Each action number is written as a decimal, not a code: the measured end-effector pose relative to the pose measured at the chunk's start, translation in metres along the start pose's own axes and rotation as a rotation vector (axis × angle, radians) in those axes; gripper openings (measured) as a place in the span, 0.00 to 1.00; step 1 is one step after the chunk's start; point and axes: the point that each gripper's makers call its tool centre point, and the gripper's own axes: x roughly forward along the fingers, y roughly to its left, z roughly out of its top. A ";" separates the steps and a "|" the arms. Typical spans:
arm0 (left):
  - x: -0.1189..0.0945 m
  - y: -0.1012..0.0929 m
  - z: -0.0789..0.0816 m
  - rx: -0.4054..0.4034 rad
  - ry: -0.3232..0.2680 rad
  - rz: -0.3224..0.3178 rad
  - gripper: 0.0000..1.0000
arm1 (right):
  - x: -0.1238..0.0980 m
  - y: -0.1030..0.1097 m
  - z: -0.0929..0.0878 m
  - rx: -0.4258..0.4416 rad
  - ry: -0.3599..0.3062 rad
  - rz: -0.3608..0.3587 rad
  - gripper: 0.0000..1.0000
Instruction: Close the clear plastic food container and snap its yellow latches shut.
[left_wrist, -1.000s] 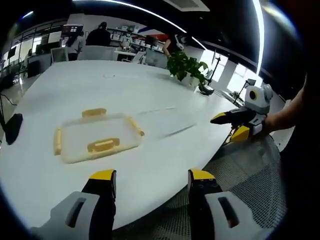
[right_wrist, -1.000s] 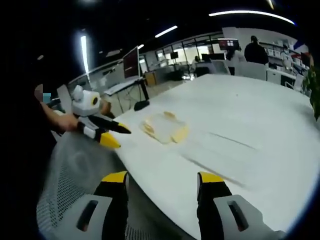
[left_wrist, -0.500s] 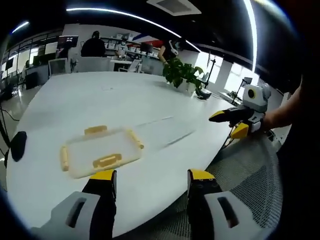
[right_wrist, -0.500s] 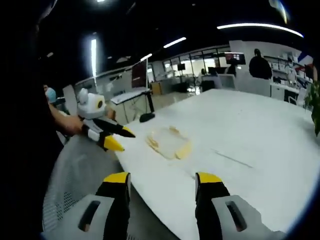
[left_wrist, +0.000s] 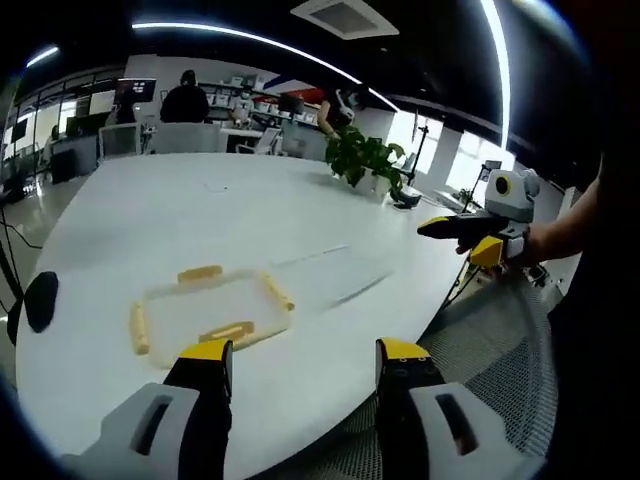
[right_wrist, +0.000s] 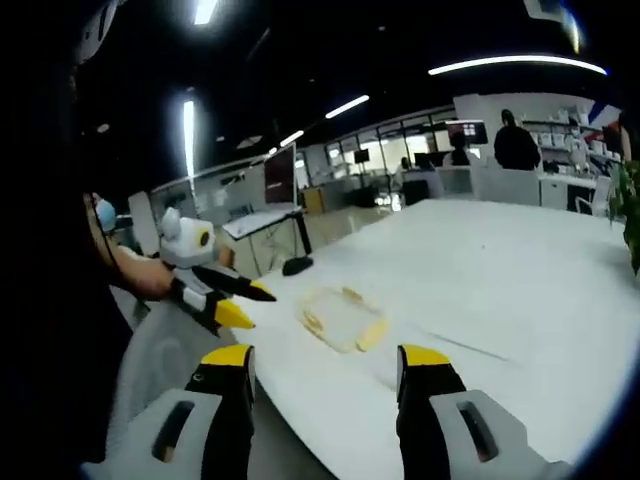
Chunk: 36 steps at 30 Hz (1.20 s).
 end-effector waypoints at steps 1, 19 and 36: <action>0.000 0.001 0.000 0.001 0.003 0.001 0.57 | 0.001 0.000 0.005 -0.001 -0.010 0.000 0.57; -0.003 0.016 0.009 0.032 -0.002 -0.006 0.58 | 0.032 0.019 0.032 -0.120 0.030 0.104 0.55; -0.005 0.050 0.007 0.114 0.084 -0.045 0.58 | 0.065 0.017 0.032 -0.117 0.070 0.139 0.54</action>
